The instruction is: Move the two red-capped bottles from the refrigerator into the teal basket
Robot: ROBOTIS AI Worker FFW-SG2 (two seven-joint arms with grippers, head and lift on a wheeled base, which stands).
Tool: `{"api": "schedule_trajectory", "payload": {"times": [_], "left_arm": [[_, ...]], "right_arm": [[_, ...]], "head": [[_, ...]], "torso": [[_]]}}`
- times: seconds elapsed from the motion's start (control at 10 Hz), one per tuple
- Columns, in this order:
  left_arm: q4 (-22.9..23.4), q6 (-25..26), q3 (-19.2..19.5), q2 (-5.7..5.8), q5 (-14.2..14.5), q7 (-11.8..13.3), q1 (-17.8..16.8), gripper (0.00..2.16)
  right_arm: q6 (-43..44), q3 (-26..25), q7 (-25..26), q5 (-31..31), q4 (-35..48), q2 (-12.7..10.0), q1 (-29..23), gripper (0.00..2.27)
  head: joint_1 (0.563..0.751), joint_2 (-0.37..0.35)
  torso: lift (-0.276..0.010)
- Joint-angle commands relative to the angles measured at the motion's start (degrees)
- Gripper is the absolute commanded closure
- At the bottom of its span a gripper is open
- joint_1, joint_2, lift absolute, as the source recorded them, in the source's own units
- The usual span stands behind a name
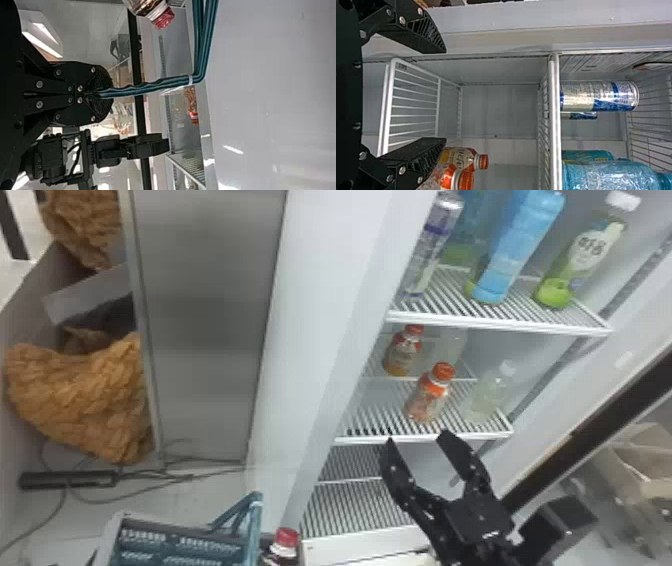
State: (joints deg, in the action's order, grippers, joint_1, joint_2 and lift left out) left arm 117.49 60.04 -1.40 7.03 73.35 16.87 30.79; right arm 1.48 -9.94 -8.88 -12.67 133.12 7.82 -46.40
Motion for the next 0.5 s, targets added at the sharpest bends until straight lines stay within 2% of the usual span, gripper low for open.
{"api": "schedule_trajectory", "payload": {"times": [0.0, 0.4], "left_arm": [[0.00, 0.01, 0.03, 0.00, 0.00, 0.00, 0.00, 1.16], [0.00, 0.01, -0.09, 0.00, 0.00, 0.00, -0.28, 1.16]], "right_arm": [[-0.77, 0.00, 0.00, -0.13, -0.02, 0.01, 0.00, 0.25], [-7.94, 0.11, -0.88, -0.36, -1.71, 0.80, 0.42, 0.25]], "head": [[0.695, -0.350], [0.695, -0.350]], "torso": [[-0.224], [-0.224]]}}
